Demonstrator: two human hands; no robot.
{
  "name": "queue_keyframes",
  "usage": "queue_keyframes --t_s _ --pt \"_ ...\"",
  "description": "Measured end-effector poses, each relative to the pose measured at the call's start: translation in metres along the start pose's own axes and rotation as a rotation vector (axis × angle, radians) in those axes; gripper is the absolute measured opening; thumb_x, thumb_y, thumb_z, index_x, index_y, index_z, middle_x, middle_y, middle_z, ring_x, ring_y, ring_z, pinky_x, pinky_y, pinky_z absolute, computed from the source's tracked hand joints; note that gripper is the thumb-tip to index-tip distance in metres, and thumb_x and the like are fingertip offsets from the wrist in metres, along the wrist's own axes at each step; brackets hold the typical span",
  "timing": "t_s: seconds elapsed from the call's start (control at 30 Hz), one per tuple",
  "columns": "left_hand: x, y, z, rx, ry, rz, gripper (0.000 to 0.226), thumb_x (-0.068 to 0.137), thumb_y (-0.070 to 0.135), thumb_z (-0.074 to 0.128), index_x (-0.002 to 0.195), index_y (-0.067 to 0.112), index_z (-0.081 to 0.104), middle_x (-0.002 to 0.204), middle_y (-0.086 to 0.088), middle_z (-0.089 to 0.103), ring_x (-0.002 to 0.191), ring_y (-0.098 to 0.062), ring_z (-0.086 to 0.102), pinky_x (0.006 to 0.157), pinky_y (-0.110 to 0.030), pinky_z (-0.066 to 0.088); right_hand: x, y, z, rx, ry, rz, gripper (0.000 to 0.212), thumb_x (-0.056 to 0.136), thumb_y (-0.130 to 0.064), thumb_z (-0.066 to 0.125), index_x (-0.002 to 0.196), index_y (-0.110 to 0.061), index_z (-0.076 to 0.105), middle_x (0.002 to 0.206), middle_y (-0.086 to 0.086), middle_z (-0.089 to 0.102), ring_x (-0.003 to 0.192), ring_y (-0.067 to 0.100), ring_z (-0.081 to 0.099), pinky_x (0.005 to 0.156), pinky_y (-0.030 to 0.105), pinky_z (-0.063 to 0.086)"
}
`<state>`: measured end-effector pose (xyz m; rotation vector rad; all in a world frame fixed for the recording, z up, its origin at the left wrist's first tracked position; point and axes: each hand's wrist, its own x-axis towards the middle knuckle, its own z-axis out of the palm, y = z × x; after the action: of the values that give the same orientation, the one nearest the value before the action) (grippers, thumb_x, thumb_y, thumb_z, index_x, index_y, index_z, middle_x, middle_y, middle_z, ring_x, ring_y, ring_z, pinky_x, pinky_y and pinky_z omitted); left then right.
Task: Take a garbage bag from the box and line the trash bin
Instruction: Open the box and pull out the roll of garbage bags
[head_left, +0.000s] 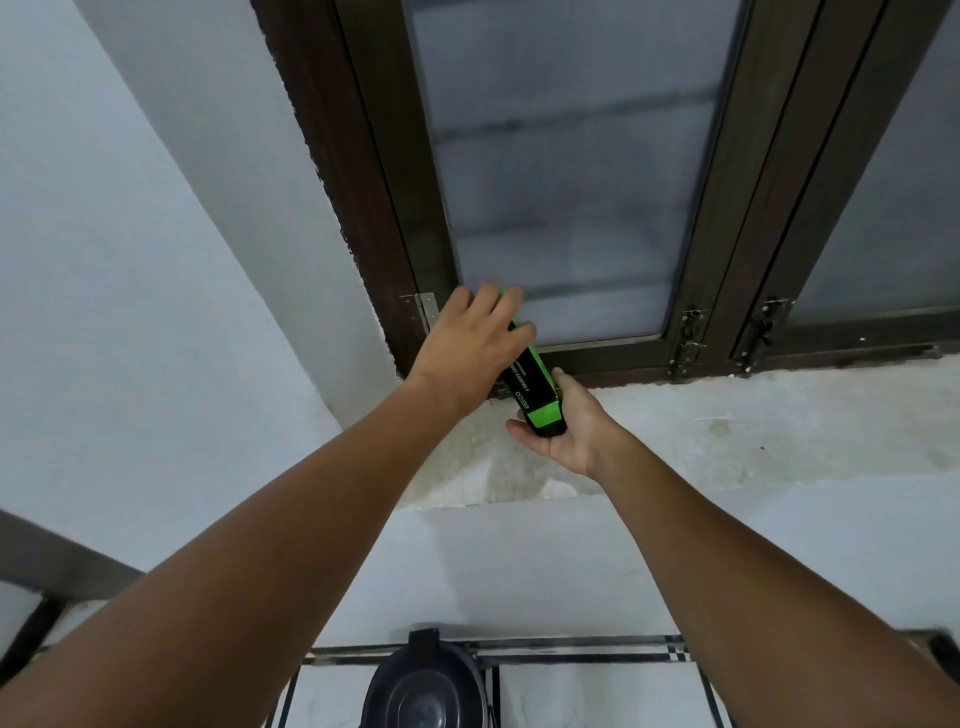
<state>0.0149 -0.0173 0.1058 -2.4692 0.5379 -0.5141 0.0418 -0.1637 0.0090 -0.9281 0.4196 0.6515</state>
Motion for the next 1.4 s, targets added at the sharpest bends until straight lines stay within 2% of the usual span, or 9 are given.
queue_keyframes --t_s 0.17,0.27,0.5,0.67,0.87,1.0,1.17,1.23,1.4 --pt "-0.013 -0.004 0.017 -0.051 -0.172 -0.147 0.052 0.084 0.033 0.078 0.131 0.024 0.056 0.128 -0.012 0.057 0.118 -0.034 0.053 0.099 -0.048 0.044 0.003 -0.006 -0.007 -0.175 0.135 -0.093 0.039 0.095 -0.046 0.065 0.116 -0.012 0.063 0.112 0.019 0.066 0.1 0.032 0.069 0.068 0.041 0.064" --pt "-0.022 -0.005 0.034 -0.109 -0.292 -0.236 0.053 0.089 0.04 0.072 0.136 0.024 0.053 0.132 -0.012 0.058 0.121 -0.035 0.054 0.1 -0.048 0.043 -0.001 -0.011 -0.015 -0.269 0.103 -0.154 0.036 0.09 -0.038 0.075 0.114 -0.014 0.063 0.117 0.017 0.066 0.103 0.031 0.07 0.065 0.035 0.062" --pt "-0.033 -0.001 0.053 -0.219 -0.368 -0.325 0.046 0.094 0.045 0.062 0.133 0.025 0.051 0.13 -0.007 0.062 0.116 -0.031 0.057 0.096 -0.043 0.042 -0.005 -0.015 -0.03 -0.526 0.055 -0.225 0.03 0.093 -0.029 0.072 0.122 -0.022 0.067 0.118 0.006 0.069 0.113 0.022 0.062 0.1 0.042 0.052" --pt "-0.038 0.004 0.06 -0.201 -0.475 -0.303 0.047 0.094 0.047 0.063 0.132 0.024 0.051 0.128 -0.007 0.064 0.118 -0.031 0.056 0.1 -0.043 0.039 -0.002 -0.018 -0.038 -0.302 0.217 -0.338 0.02 0.097 -0.022 0.068 0.116 -0.018 0.065 0.119 0.01 0.068 0.109 0.026 0.067 0.082 0.038 0.06" --pt "-0.046 0.023 0.072 -0.19 -0.548 -0.326 0.057 0.094 0.051 0.063 0.14 0.022 0.048 0.13 -0.009 0.061 0.12 -0.032 0.053 0.097 -0.042 0.041 -0.004 -0.024 -0.052 -0.238 0.47 -0.465 0.02 0.1 -0.034 0.062 0.116 -0.024 0.062 0.124 0.009 0.061 0.114 0.028 0.06 0.073 0.033 0.061" --pt "-0.047 0.036 0.08 -0.22 -0.532 -0.352 0.059 0.092 0.05 0.067 0.141 0.022 0.048 0.131 -0.009 0.056 0.12 -0.032 0.05 0.092 -0.04 0.044 -0.009 -0.024 -0.051 -0.232 0.403 -0.518 0.037 0.092 -0.032 0.074 0.124 -0.021 0.058 0.121 0.007 0.063 0.106 0.02 0.065 0.068 0.027 0.058" --pt "-0.047 0.043 0.094 -0.424 -0.54 -0.306 0.078 0.086 0.043 0.076 0.151 0.023 0.037 0.143 -0.014 0.044 0.128 -0.034 0.042 0.106 -0.043 0.04 -0.009 -0.019 -0.045 -0.23 0.332 -0.568 0.057 0.078 -0.029 0.087 0.123 -0.015 0.055 0.114 0.005 0.064 0.098 0.016 0.07 0.076 0.027 0.058" --pt "-0.051 0.044 0.097 -0.489 -0.563 -0.255 0.088 0.084 0.052 0.073 0.155 0.023 0.031 0.149 -0.014 0.041 0.133 -0.035 0.039 0.11 -0.045 0.036 -0.006 -0.018 -0.043 -0.223 0.313 -0.567 0.055 0.076 -0.028 0.089 0.117 -0.011 0.057 0.113 0.01 0.067 0.099 0.018 0.072 0.077 0.027 0.06" --pt "-0.052 0.043 0.094 -0.493 -0.418 -0.297 0.068 0.089 0.059 0.052 0.148 0.027 0.047 0.155 -0.008 0.04 0.138 -0.031 0.036 0.11 -0.048 0.032 -0.001 -0.014 -0.036 -0.212 0.219 -0.547 0.052 0.074 -0.022 0.09 0.115 -0.006 0.062 0.115 0.018 0.07 0.101 0.023 0.073 0.084 0.032 0.062"
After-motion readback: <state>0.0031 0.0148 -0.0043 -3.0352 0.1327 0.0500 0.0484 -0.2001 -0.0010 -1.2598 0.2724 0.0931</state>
